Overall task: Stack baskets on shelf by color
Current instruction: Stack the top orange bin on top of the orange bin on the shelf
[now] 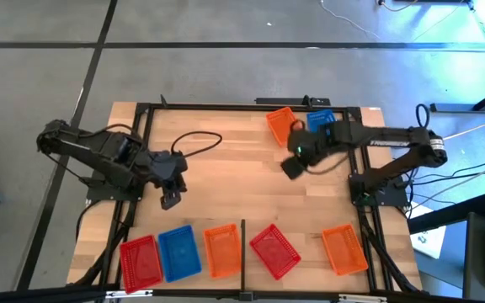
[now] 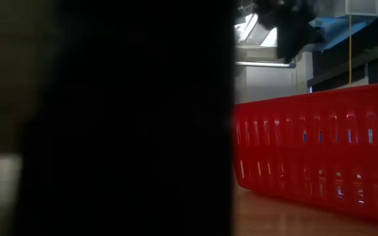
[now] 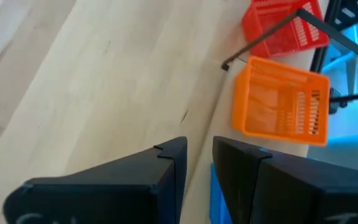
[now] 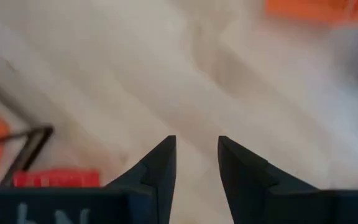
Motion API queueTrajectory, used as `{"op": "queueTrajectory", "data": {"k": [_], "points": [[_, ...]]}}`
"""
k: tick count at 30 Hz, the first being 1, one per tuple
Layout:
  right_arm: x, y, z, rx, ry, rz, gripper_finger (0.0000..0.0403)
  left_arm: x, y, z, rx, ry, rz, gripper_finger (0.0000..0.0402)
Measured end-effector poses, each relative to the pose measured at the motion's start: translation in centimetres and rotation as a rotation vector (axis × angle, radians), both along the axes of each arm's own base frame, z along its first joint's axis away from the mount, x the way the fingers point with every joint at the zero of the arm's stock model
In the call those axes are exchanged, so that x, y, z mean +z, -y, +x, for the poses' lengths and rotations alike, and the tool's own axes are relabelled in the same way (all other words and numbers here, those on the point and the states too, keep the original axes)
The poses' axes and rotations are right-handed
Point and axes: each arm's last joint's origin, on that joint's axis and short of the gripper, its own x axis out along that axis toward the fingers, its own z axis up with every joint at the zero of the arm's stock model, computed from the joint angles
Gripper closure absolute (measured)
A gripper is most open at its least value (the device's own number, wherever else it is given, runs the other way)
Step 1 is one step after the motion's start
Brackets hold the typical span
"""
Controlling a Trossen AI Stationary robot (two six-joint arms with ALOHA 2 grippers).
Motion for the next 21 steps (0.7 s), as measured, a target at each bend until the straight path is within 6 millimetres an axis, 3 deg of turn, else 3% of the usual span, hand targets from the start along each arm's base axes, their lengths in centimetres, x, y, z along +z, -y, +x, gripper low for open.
{"op": "queueTrajectory", "data": {"k": [6,13,21], "points": [[-1.5,6.8,1.0,-0.07,0.004,-0.02,0.0286,0.1,-0.6,0.3,0.039,0.021,-0.008,0.0333],[-6.1,14.1,2.9,-0.056,0.032,0.072,0.0286,0.2,-1.1,0.5,0.065,0.026,-0.012,0.0333],[-11.3,18.0,4.4,-0.061,0.019,0.124,0.0286,0.2,-1.8,0.6,0.121,0.025,-0.029,0.0333]]}}
